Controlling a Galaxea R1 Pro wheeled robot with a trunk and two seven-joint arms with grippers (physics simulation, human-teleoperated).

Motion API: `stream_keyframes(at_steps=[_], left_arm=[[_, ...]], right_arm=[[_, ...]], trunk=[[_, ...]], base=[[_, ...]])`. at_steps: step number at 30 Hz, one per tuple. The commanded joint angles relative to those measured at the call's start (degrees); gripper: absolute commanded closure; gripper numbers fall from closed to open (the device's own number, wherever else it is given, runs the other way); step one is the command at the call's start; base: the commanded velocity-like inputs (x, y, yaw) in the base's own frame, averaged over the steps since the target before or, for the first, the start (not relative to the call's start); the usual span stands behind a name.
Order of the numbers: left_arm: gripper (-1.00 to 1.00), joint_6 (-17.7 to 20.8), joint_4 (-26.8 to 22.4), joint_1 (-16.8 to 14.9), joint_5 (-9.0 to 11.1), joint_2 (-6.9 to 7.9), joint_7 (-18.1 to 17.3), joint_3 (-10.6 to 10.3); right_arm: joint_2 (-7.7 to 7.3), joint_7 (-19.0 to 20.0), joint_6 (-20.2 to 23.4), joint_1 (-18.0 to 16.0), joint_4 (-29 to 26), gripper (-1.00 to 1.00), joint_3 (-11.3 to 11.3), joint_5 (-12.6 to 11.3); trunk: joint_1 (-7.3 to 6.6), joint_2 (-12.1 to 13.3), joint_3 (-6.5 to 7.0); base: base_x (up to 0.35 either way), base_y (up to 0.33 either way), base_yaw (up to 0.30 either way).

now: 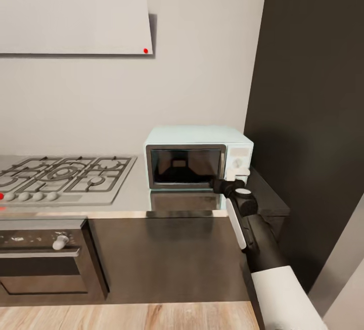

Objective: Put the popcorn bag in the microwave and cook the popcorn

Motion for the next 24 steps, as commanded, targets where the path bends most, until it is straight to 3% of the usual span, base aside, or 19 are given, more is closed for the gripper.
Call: stream_keyframes(at_steps=[1, 5, 7, 9, 13, 17, 24], left_arm=[[-1.0, -0.1, 0.0, 0.0, 0.4, -0.01, 0.0, 0.0], [-1.0, -0.1, 0.0, 0.0, 0.4, 0.1, 0.1, 0.2], [-1.0, -0.1, 0.0, 0.0, 0.4, 0.12, 0.1, 0.2], [-1.0, -0.1, 0.0, 0.0, 0.4, 0.12, 0.1, 0.2], [-1.0, -0.1, 0.0, 0.0, 0.4, 0.12, 0.1, 0.2], [-1.0, -0.1, 0.0, 0.0, 0.4, 0.12, 0.1, 0.3], [-1.0, -0.1, 0.0, 0.0, 0.4, 0.12, 0.1, 0.3]], right_arm=[[-0.69, -0.2, 0.1, 0.0, 1.4, -1.0, 0.1, 0.2], [-2.04, 0.0, -3.1, -0.1, 3.1, -1.0, 0.1, 0.2], [-4.05, 0.0, -3.4, -0.1, 3.2, -1.0, 0.2, 0.1], [-4.51, 0.0, -3.4, -0.1, 3.3, -1.0, 0.2, 0.1], [-4.47, 0.0, -3.4, 0.0, 3.2, -1.0, 0.5, -0.1], [-4.33, -0.1, -3.4, -0.1, 3.2, -1.0, 3.3, -0.1], [-4.35, -0.1, -3.5, -0.1, 3.2, -1.0, 3.9, -0.3]], trunk=[[0.03, 0.0, -0.06], [0.03, 0.0, -0.06], [0.03, 0.0, -0.06], [0.03, 0.0, -0.06], [0.03, 0.0, -0.06], [0.03, 0.0, -0.06], [0.03, 0.0, -0.06]], base=[[0.28, 0.0, 0.0], [0.268, 0.0, 0.0], [0.212, 0.0, 0.0], [0.205, 0.0, 0.0], [0.2, 0.0, 0.0], [0.073, 0.0, 0.0], [0.005, 0.0, 0.0]])
